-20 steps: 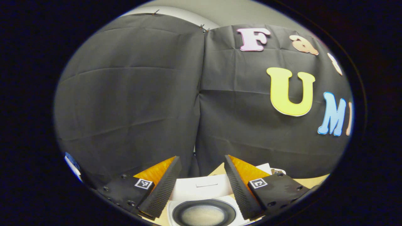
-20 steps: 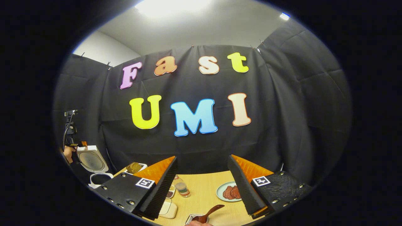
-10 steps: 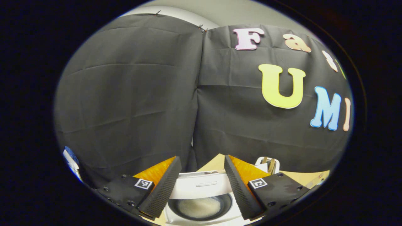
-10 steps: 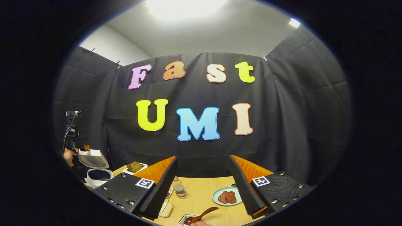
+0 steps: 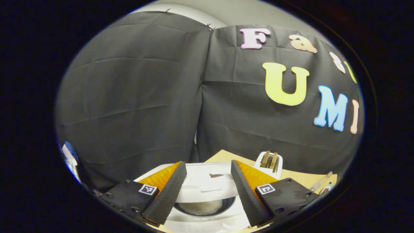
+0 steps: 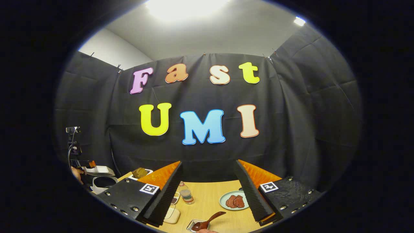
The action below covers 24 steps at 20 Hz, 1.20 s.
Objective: Close the left gripper, press the button to open the rice cooker; take a wooden spoon from the chopstick holder with the right hand, scoop a spoonful of rice and pour it into the rice cooker, then put the wooden spoon back into the chopstick holder.
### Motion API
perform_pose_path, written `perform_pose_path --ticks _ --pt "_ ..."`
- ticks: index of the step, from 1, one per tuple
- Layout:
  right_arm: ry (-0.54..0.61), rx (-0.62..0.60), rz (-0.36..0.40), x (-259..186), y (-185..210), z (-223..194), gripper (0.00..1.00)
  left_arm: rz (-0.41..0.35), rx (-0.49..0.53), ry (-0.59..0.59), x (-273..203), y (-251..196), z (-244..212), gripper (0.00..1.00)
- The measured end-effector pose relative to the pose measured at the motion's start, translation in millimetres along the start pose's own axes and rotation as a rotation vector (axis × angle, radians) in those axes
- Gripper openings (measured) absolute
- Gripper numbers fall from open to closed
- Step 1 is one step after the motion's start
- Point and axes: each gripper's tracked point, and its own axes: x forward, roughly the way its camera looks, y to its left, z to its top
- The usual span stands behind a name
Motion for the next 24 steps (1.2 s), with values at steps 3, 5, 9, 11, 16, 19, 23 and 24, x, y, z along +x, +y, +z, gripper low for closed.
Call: perform_pose_path --ticks 3,5,9,11,16,19,23,24 --pt "0.016 0.010 0.011 0.9 3.0 -2.7 0.97 -0.005 0.024 0.026 4.6 -5.5 -1.5 0.96" --pt "0.020 0.012 0.015 2.3 4.3 -2.6 0.97 -0.014 0.017 0.057 6.3 -6.3 -8.7 0.96" --pt "0.029 0.006 0.024 2.0 7.3 -3.5 0.97 -0.027 -0.035 0.132 15.0 -14.2 -30.9 0.96" --pt "0.036 0.004 0.029 2.9 9.3 -5.7 0.97 -0.029 -0.015 0.151 16.4 -18.9 -38.1 0.96" --pt "0.055 0.008 0.033 4.3 11.8 -9.9 0.97 -0.031 0.043 0.183 19.6 -19.4 -57.6 0.96" --pt "0.061 0.011 0.037 4.1 15.0 -12.1 0.98 -0.045 0.060 0.231 23.4 -21.6 -73.4 0.96" --pt "0.066 0.008 0.036 5.7 16.2 -14.4 0.97 -0.050 0.077 0.247 24.1 -20.3 -80.9 0.96" --pt "0.069 0.008 0.035 6.2 16.2 -14.4 0.97 -0.050 0.092 0.246 24.0 -20.2 -81.6 0.96"
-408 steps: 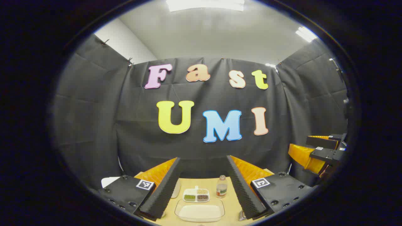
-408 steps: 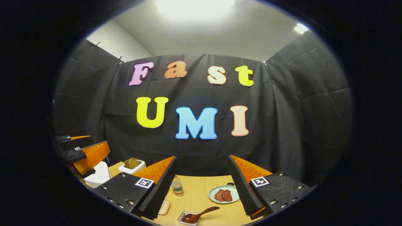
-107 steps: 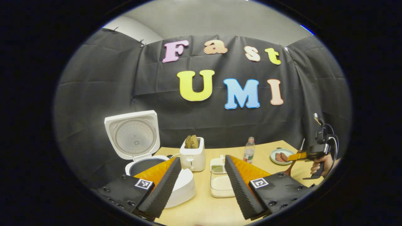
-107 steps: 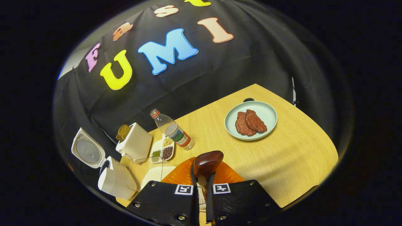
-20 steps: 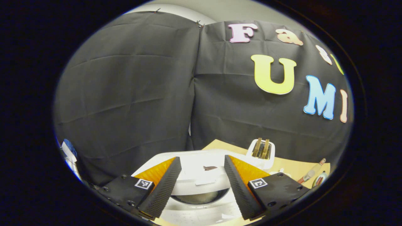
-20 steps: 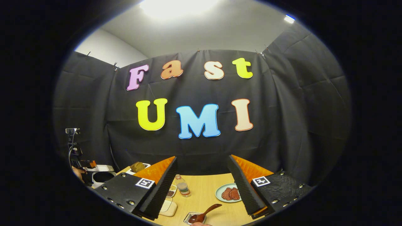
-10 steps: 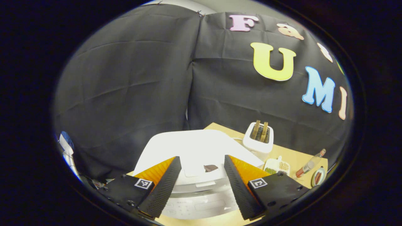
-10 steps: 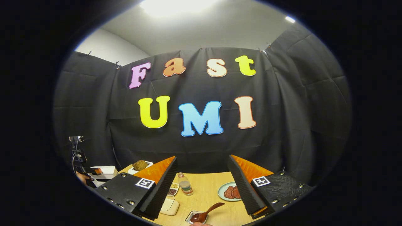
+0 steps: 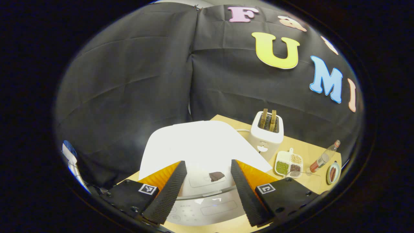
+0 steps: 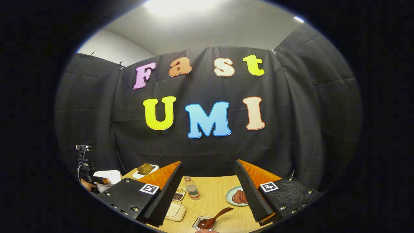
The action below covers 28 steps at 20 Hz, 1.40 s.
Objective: Close the left gripper, press the button to open the rice cooker; take a wooden spoon from the chopstick holder with the right hand, scoop a spoonful of rice and pour it into the rice cooker, then put the wooden spoon back into the chopstick holder.
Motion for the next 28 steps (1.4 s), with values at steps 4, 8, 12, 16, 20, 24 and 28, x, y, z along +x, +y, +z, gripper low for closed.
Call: perform_pose_path --ticks 4,8,12,16,20,24,28 --pt "0.013 0.003 -0.001 1.6 2.8 -4.8 0.97 -0.004 0.007 0.023 2.8 0.2 -5.5 0.96" --pt "0.024 -0.002 0.002 4.6 5.1 -8.6 0.98 0.001 0.024 0.023 4.3 0.3 -7.4 0.96" --pt "0.037 0.005 0.007 4.5 7.1 -13.2 0.98 0.006 0.031 0.061 5.2 0.9 -18.5 0.96" --pt "0.046 0.014 0.016 3.3 10.9 -16.4 0.98 0.026 0.030 0.073 9.0 1.7 -17.0 0.97" --pt "0.040 0.012 0.021 -2.3 10.6 -15.2 0.98 -0.007 0.007 0.045 7.4 -2.5 -12.2 0.96" --pt "0.033 0.014 0.009 -6.2 4.7 -12.2 0.97 -0.060 0.011 -0.088 -18.4 -15.2 28.7 0.96" --pt "0.000 0.016 -0.009 -10.2 -1.4 -0.7 0.98 -0.183 0.028 -0.307 -89.8 -64.4 102.7 0.96"
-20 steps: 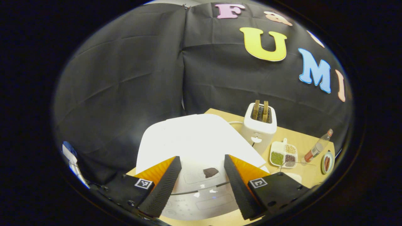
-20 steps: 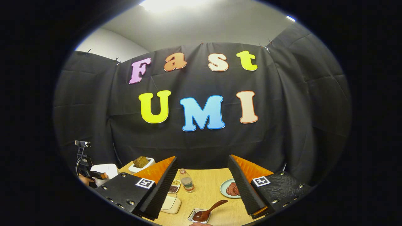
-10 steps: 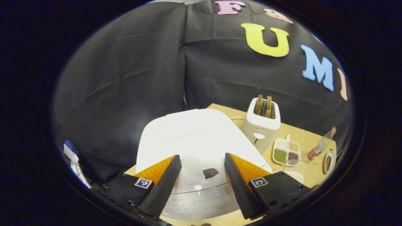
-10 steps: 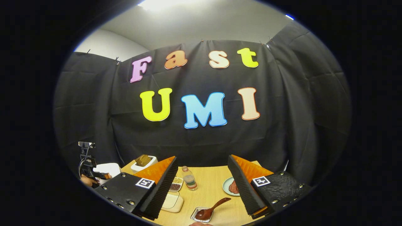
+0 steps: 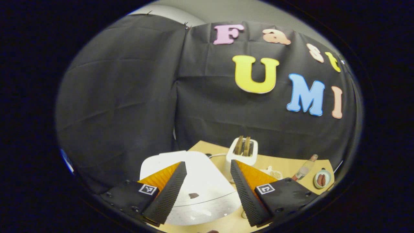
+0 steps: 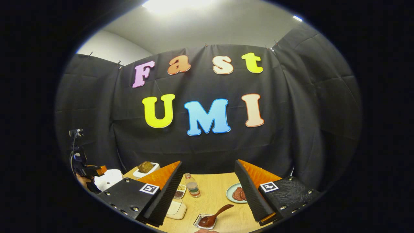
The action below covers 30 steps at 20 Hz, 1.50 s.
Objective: Close the left gripper, press the button to open the rice cooker; take a wooden spoon from the chopstick holder with the right hand, scoop a spoonful of rice and pour it into the rice cooker, then put the wooden spoon back into the chopstick holder.
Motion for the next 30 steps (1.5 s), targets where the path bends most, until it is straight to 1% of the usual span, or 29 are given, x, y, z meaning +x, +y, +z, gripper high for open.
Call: perform_pose_path --ticks 1,2,3,6,10,13,16,18,19,20,21,22,23,26,30 --pt "-0.009 0.000 -0.005 -0.4 -2.0 2.8 0.98 -0.035 0.011 -0.046 -11.5 -15.6 20.0 0.96" --pt "-0.018 -0.001 -0.009 -0.8 -4.3 6.7 0.97 -0.072 0.016 -0.081 -23.2 -32.5 37.2 0.94" --pt "-0.026 0.000 -0.013 -1.8 -4.8 9.3 0.97 -0.104 0.020 -0.112 -38.9 -50.5 53.3 0.96" --pt "-0.043 0.002 -0.019 -3.4 -7.2 17.7 0.97 -0.194 0.016 -0.165 -71.3 -97.3 84.2 0.95" --pt "-0.058 0.003 -0.020 -6.1 -5.0 24.5 0.97 -0.273 -0.009 -0.174 -105.5 -139.9 98.3 0.96" --pt "-0.075 -0.010 -0.012 -5.7 4.6 31.0 0.97 -0.335 0.000 -0.246 -133.0 -166.6 112.3 0.96" --pt "-0.089 -0.019 -0.002 -8.2 14.7 33.7 0.97 -0.350 0.018 -0.247 -139.7 -176.2 106.4 0.95" --pt "-0.093 -0.031 0.001 -8.1 20.0 33.8 0.97 -0.356 0.011 -0.235 -140.5 -176.7 104.0 0.95" --pt "-0.093 -0.037 0.001 -7.9 23.4 33.0 1.00 -0.356 0.009 -0.236 -140.2 -174.4 104.1 0.95" --pt "-0.094 -0.040 -0.001 -8.3 25.8 32.8 0.98 -0.352 0.011 -0.240 -141.9 -171.0 105.5 0.96" --pt "-0.094 -0.040 -0.001 -8.7 28.5 31.9 1.00 -0.346 0.014 -0.241 -140.9 -167.3 105.5 0.95" --pt "-0.095 -0.037 -0.001 -8.6 31.2 32.0 1.00 -0.343 0.016 -0.242 -137.2 -164.0 104.5 0.95" --pt "-0.092 -0.036 -0.002 -8.5 34.8 31.2 0.97 -0.348 0.018 -0.250 -135.9 -163.0 105.8 0.95" --pt "-0.093 -0.059 -0.022 -4.3 38.9 30.3 0.97 -0.371 0.053 -0.276 -129.4 -163.7 108.0 0.96" --pt "-0.093 -0.070 -0.046 -3.4 52.5 29.1 0.97 -0.429 0.043 -0.285 -128.3 -171.7 108.1 0.95"
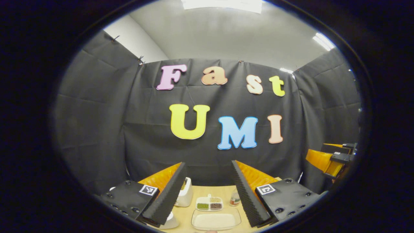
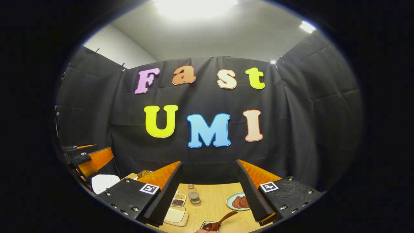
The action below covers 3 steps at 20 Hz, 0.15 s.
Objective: Close the left gripper, press the button to open the rice cooker; take a wooden spoon from the chopstick holder with the right hand, scoop a spoonful of rice and pour it into the rice cooker, then put the wooden spoon back into the chopstick holder.
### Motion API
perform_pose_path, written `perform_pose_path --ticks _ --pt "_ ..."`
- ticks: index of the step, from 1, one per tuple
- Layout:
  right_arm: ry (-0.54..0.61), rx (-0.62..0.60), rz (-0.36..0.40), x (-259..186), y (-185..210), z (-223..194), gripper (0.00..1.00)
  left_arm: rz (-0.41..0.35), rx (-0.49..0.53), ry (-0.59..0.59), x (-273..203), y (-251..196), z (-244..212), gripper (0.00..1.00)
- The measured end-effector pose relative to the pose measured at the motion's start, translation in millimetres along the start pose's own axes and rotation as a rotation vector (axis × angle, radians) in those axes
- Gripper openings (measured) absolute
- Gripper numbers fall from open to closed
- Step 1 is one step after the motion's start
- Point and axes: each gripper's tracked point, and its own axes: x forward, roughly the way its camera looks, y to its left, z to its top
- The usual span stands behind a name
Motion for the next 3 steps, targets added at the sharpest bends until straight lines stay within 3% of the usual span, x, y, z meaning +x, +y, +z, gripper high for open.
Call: perform_pose_path --ticks 3 --pt "0.006 -0.007 -0.021 -0.9 8.1 -2.1 0.97 -0.030 0.010 0.007 4.2 -1.6 -7.8 0.95"
